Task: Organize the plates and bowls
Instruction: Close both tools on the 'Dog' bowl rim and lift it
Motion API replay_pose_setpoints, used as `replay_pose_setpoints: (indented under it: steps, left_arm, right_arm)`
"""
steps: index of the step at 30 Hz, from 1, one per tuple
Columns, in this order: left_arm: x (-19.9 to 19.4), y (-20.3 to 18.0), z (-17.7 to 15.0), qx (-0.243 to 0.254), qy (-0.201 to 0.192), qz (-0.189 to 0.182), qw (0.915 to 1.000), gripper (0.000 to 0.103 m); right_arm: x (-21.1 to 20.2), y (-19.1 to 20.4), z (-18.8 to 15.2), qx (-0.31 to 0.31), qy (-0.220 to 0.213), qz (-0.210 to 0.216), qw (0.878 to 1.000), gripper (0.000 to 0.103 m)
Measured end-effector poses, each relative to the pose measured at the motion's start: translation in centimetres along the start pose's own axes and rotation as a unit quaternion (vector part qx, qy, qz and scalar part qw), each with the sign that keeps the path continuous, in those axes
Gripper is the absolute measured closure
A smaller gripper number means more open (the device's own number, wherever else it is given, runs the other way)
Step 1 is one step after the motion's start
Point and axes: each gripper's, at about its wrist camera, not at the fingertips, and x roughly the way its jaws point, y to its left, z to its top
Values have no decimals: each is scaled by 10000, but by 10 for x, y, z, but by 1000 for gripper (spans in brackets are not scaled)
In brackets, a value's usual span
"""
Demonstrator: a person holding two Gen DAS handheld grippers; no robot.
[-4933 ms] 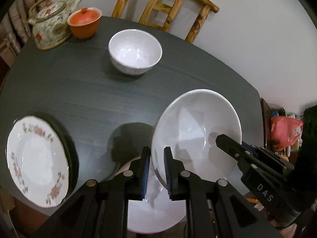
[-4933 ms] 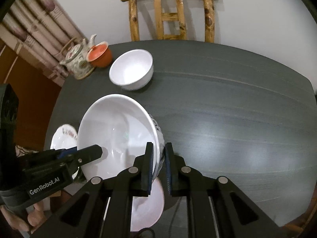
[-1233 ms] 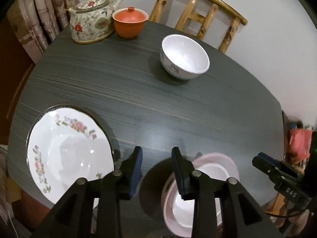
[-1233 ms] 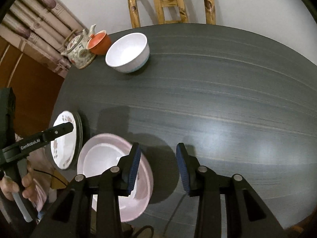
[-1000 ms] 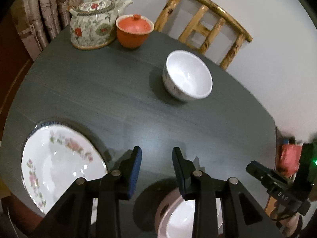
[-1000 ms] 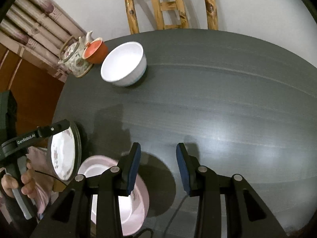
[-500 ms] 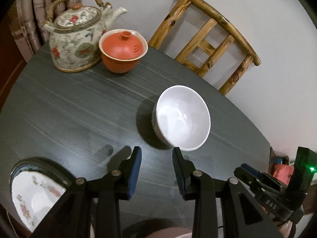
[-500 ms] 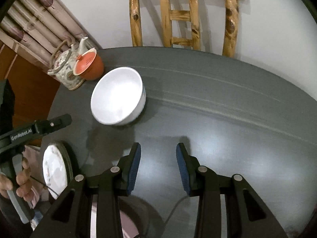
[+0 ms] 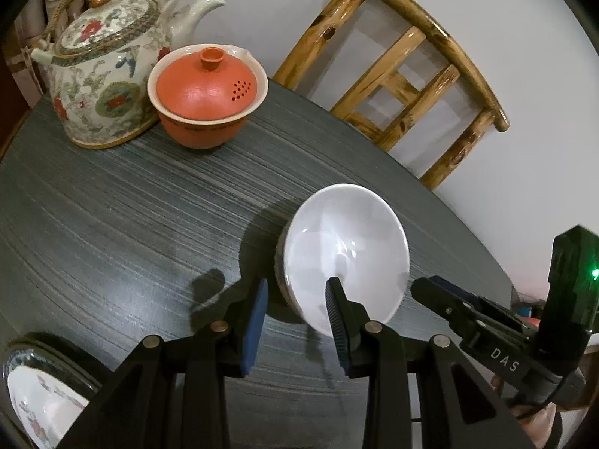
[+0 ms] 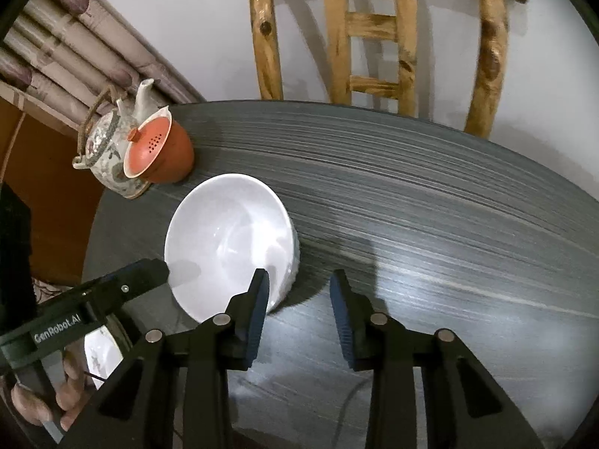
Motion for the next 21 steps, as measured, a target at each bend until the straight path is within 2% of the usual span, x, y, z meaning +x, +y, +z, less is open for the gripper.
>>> replay_pose_setpoints:
  steps: [4,8,11,13,21]
  left_arm:
    - [8,-1,3,99,18,109,9999,71]
    - [19,0,3,195,78,233,9995,71]
    - [25,1,2,244,102,253,9993,71]
    - [29,3,1,240,155,206,9994,88]
    - [29,0,0,301,119,287,9991,90]
  right_arm:
    - [15,4,6,-64,85,-56,9999,79]
    - [23,4,5,-40,136,7,9999,89]
    - [25,4,3,-31,96,64,9999,92]
    - [26,5,3,0,68,63,10000,92]
    - [24,8,0,22,15,-45,10000,92]
